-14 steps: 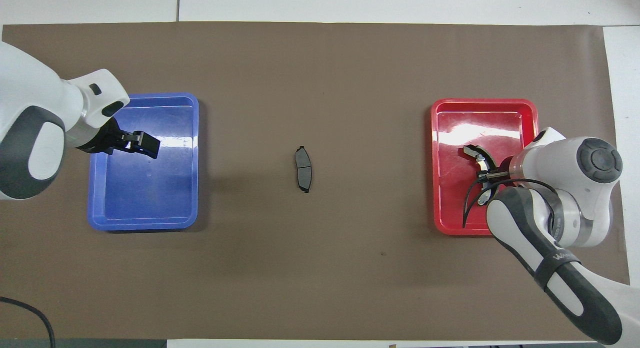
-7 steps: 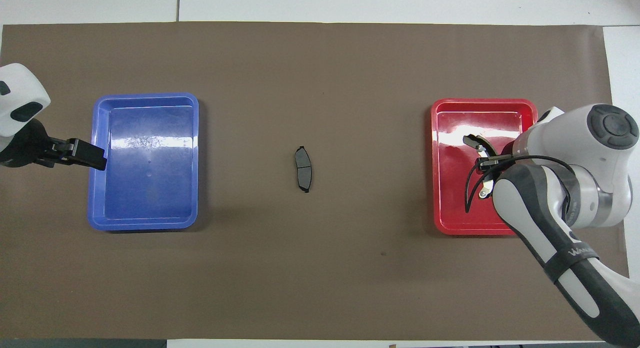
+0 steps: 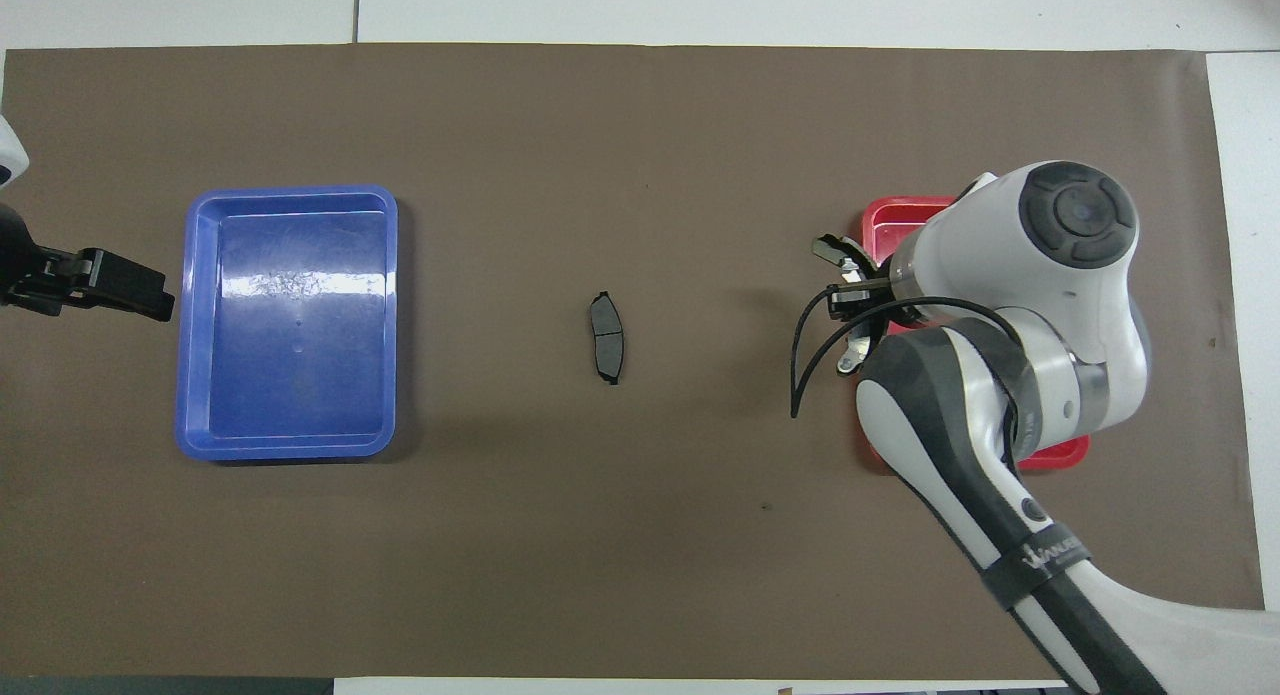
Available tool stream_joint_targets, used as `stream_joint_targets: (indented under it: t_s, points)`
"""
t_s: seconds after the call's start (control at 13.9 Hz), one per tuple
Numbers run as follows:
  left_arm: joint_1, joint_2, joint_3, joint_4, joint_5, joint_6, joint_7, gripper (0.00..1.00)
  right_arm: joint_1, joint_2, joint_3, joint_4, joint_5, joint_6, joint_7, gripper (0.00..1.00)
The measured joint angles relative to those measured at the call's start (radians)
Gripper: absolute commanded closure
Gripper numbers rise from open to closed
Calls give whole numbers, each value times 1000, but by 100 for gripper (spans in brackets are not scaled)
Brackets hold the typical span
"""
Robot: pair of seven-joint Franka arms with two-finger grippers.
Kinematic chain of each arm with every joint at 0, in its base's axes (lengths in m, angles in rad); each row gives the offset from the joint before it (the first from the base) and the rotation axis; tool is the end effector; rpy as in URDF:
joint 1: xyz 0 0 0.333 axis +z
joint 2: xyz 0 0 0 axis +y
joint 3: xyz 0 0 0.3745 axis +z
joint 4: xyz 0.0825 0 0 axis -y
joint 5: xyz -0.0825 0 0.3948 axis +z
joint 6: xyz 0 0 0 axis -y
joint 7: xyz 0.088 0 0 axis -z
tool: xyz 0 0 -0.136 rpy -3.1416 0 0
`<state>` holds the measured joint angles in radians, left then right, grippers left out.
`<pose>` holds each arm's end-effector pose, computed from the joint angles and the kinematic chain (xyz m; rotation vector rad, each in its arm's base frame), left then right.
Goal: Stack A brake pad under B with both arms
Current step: 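Lift the curved brake pad from the red tray with the right gripper, then hold the curved pad above the small pad with the right gripper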
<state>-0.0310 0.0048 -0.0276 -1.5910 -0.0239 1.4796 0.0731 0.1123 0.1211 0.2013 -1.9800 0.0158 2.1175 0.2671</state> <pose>0.5515 -0.0358 0.6345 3.1047 -0.2060 -0.1807 0.5709 0.1828 0.4332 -3.0996 -0.0570 -0.0111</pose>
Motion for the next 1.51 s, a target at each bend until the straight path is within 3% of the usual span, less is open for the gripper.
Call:
stream_joint_targets:
  t_s: [0.22,0.43,0.72,1.51]
  points:
    - [24,7,4,-6,0,-15,2,0,120,62,5,76,-4,4,136,100]
    - [25,7,4,-7,0,-20,2,0,217,182,5,196,-53,9,292,100]
    - [25,6,4,-7,0,-19,2,0,293,310,4,266,-75,77,372,100]
    - [25,-9,4,-3,6,46,2,0,339,396,2,277,-85,163,375,100]
